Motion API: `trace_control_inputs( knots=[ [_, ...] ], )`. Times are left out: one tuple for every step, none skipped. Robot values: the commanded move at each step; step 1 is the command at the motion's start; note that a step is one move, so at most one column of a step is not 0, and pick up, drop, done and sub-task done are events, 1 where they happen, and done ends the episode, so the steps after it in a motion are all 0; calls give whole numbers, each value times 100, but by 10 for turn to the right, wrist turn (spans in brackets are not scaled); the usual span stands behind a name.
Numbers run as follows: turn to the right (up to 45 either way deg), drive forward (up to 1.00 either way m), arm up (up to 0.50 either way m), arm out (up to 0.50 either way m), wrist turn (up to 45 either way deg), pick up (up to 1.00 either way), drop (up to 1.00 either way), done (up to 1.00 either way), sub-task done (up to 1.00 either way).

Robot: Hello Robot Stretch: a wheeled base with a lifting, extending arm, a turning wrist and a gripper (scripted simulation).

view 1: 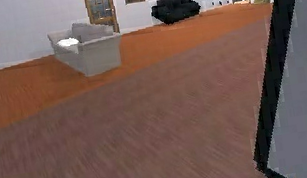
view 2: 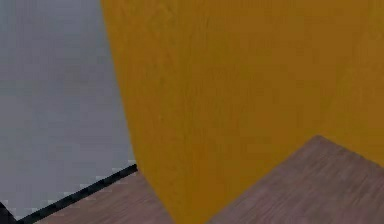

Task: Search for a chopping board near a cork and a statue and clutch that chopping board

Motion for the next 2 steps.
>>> trace_control_inputs(
  knots=[
    [0, 100, 0, 0, 0, 0, 0, 0, 0],
    [90, 0, 0, 0, 0, 0, 0, 0, 0]
  ],
)
